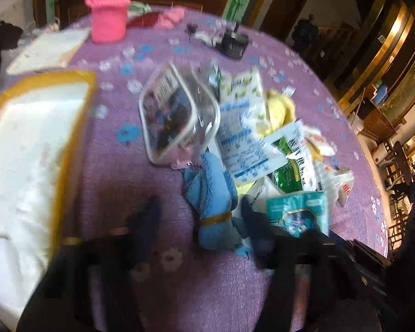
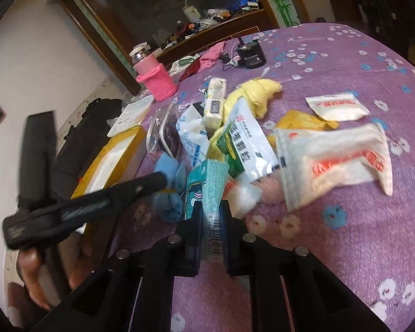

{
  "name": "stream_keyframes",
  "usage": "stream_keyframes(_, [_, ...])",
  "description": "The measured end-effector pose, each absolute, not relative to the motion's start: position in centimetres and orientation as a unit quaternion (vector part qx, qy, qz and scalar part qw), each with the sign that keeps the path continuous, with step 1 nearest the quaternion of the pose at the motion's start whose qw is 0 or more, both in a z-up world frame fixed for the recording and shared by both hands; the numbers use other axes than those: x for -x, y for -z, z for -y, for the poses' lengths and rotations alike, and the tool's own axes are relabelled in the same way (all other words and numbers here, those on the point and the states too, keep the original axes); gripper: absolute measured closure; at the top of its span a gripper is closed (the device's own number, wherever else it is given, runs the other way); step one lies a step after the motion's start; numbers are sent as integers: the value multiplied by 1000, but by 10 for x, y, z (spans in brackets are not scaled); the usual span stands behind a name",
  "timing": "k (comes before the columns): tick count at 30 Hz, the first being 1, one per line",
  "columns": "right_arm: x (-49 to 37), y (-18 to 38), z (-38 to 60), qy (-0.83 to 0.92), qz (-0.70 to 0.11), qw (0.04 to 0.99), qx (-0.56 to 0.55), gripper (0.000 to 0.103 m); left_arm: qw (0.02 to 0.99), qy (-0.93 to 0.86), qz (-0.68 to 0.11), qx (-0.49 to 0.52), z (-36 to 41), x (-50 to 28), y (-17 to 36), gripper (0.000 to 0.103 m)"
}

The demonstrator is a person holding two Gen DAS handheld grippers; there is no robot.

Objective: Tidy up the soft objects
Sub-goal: 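Grasp the blue cloth with the left tool while the right tool grasps the teal box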

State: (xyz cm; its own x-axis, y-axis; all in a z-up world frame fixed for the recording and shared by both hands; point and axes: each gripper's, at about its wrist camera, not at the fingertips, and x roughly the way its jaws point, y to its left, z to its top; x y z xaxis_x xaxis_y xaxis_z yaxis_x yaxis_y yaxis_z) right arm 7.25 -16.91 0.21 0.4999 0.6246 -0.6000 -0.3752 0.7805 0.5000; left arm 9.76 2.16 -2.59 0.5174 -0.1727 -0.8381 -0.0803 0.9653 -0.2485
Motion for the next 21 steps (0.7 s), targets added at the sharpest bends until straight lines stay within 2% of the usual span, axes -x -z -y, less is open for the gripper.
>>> stream_keyframes(2, [-68, 5, 172, -291, -406, 852, -156, 92, 863, 41, -486, 132, -19, -97, 32, 78])
stream_keyframes(4, [-65, 9, 175, -293, -411, 848, -161, 92, 866, 44, -480, 130, -15, -90, 32, 81])
stream_keyframes(12, [-57, 1, 182, -305, -395, 850, -172, 92, 885, 54, -426, 182, -44, -37, -7, 81])
stream_keyframes(17, [-49, -11, 169, -337, -381, 843, -173, 92, 881, 48, -393, 260, -98, 1, -31, 81])
stream_keyframes(21, [-42, -21, 144, -377, -370, 834, -161, 92, 887, -8, -370, 277, -146, 22, -42, 81])
